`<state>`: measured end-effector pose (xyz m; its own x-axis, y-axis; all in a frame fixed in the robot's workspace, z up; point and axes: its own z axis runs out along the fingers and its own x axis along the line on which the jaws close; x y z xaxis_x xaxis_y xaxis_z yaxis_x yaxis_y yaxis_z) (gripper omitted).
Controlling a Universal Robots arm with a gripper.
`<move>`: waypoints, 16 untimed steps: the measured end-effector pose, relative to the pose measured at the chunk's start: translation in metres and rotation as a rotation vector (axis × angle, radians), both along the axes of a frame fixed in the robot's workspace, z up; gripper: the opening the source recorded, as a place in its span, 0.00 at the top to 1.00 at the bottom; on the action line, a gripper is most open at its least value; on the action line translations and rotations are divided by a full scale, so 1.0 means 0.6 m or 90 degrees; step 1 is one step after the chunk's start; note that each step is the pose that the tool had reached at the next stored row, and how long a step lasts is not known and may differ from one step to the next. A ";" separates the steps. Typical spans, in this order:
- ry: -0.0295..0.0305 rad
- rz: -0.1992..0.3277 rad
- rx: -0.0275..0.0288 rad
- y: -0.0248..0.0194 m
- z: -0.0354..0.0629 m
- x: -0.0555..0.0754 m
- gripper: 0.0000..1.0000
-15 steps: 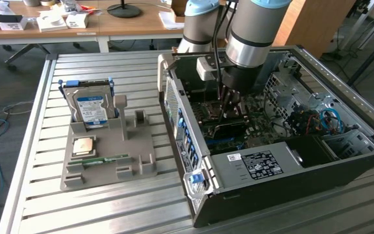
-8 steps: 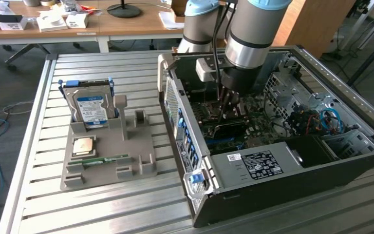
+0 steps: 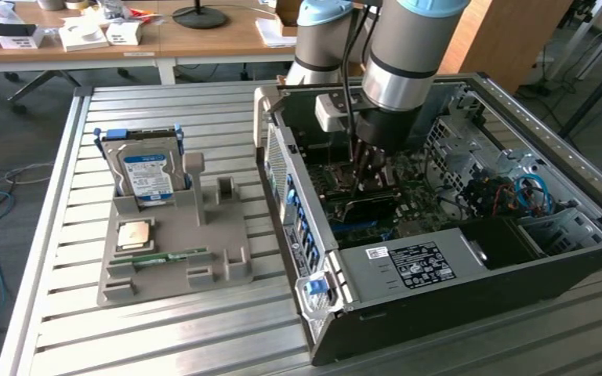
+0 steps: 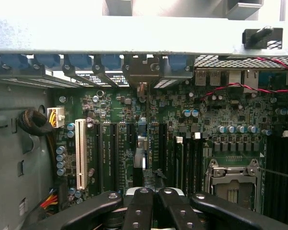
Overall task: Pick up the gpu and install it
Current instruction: 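Press down on the gpu until it lock into place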
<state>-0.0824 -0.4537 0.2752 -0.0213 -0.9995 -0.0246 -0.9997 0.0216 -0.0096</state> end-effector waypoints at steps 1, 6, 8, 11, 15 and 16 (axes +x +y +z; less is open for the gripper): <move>0.0000 0.000 0.0000 0.0000 0.000 0.000 0.89; 0.0000 0.000 -0.0001 0.0001 0.000 -0.001 0.89; 0.0000 0.000 0.0000 0.0002 0.000 -0.002 0.89; -0.0001 0.000 0.0001 0.0001 -0.002 -0.002 0.89; 0.0001 0.000 -0.0002 0.0001 -0.002 -0.002 0.89; 0.0000 0.000 -0.0002 0.0001 -0.002 -0.002 0.89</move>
<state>-0.0836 -0.4536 0.2737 -0.0213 -0.9995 -0.0244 -0.9997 0.0215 -0.0095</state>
